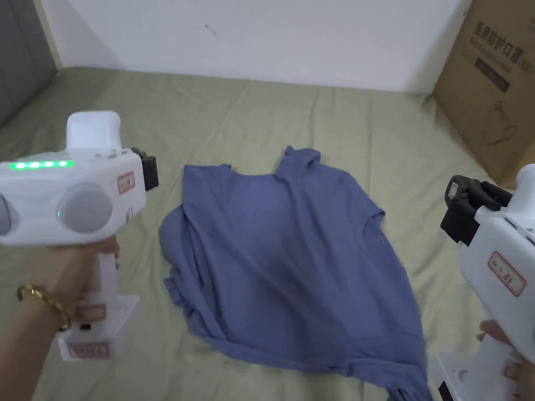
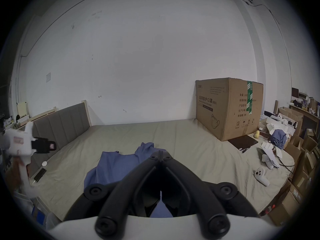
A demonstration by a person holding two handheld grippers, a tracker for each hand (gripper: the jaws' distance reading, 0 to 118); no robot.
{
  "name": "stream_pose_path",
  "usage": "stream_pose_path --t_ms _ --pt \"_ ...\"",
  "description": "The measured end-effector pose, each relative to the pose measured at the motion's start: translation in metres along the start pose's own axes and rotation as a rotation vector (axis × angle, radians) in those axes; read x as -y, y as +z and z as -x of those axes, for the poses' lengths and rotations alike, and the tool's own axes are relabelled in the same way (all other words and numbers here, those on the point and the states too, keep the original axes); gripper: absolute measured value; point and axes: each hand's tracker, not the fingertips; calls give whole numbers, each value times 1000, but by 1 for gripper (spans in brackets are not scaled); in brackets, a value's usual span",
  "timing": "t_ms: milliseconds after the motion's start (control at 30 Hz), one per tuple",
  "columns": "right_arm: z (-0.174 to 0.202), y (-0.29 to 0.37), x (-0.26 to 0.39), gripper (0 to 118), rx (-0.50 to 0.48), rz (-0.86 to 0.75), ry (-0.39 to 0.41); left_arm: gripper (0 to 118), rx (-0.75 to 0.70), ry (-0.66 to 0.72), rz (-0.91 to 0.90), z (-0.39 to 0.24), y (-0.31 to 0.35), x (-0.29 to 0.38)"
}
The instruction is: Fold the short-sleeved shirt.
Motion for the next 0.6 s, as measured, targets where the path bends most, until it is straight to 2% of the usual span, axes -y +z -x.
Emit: stream_pose_path --t_ms 67,100,133,267,433,533,600 --pt "-1 -8 0 0 3 17 6 95 9 5 117 4 -33 -15" --pt "0 -13 1 0 7 25 11 107 2 -3 179 6 -53 -20" --pt "0 -17 2 0 9 33 16 110 2 -10 211 8 -69 -22" --pt "0 -36 6 0 19 69 29 111 -58 -48 367 13 -139 -19" --pt "-2 -61 18 0 43 131 46 111 -159 -24 613 22 -216 10" --pt "-6 -75 25 0 59 165 58 109 -170 -34 655 21 -241 29" --pt "-8 -82 30 0 70 185 62 104 -172 -46 672 18 -250 40"
